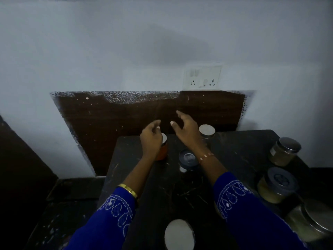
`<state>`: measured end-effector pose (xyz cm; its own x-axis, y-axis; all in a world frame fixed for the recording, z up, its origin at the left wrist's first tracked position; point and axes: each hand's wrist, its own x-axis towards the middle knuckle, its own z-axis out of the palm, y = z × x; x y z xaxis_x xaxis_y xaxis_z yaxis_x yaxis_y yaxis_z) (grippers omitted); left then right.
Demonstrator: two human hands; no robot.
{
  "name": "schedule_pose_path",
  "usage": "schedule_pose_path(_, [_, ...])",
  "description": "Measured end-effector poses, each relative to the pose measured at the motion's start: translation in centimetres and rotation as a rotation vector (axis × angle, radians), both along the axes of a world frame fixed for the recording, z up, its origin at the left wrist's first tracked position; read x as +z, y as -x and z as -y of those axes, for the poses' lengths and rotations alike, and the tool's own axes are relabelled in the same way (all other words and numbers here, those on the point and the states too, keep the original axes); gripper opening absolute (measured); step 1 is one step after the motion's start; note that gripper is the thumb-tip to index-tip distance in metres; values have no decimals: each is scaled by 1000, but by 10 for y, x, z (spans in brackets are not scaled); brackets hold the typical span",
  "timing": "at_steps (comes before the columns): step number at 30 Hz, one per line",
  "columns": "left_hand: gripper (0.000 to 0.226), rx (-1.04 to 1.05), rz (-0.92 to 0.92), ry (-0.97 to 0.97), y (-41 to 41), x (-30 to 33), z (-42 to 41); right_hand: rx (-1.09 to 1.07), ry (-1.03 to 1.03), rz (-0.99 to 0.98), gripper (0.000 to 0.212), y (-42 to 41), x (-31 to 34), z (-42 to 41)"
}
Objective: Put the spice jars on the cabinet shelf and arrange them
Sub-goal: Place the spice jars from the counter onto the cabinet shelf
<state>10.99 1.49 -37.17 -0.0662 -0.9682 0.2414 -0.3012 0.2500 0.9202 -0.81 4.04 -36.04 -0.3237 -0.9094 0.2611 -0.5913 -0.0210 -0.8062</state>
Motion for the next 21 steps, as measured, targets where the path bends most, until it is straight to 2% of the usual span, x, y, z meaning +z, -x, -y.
schedule_pose_path(4, [32, -67, 71, -165, 13, -41, -5, -18, -244, -23, 64, 19, -42, -4])
schedule_pose_path(8, [33, -133, 100, -352, 28, -81, -6, -3, -518, -139, 91, 39, -81, -12])
schedule_pose_path(11, [33, -159, 131, -429, 34, -99, -7, 27, -656, -232, 103, 46, -102, -18])
schedule_pose_path(16, [38, -218, 124, -572, 40, -115, -9, -11, -595, -252, 99, 45, -119, -19])
schedule_pose_path(21, [38, -250, 99, -595, 43, -113, -11, -73, -529, -219, 92, 48, -120, -20])
